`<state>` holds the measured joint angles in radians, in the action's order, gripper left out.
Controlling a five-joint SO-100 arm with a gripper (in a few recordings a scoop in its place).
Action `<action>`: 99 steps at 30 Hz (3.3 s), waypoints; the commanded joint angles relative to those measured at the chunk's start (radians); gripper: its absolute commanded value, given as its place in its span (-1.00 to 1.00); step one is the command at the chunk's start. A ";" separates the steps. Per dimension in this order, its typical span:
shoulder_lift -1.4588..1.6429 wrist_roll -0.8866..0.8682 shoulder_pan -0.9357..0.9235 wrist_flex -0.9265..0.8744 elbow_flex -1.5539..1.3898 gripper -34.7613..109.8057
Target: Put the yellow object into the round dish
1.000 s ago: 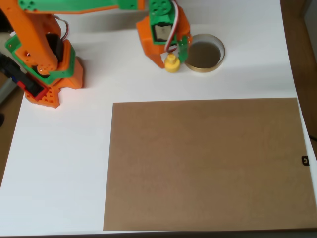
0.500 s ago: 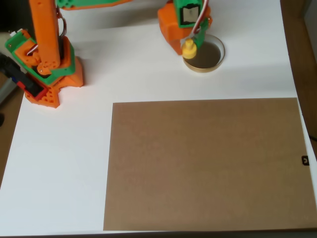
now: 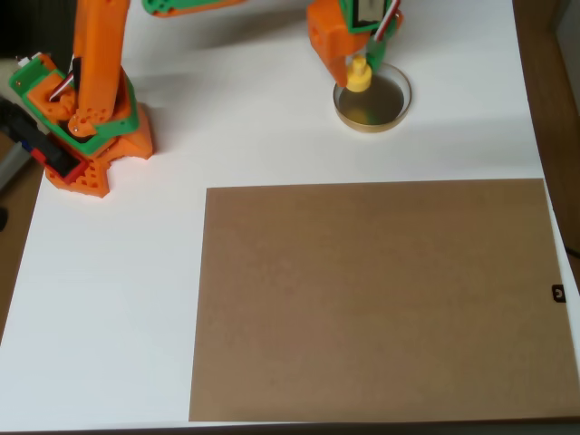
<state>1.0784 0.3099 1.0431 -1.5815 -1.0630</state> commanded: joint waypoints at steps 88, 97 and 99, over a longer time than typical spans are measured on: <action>1.000 0.121 -1.120 0.445 -0.930 -0.23; 1.003 -0.003 -1.221 0.558 -1.015 -0.21; 1.043 -0.029 -1.246 0.572 -1.055 -0.19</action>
<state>2.0341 0.2976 -0.1626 -1.0293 -2.1016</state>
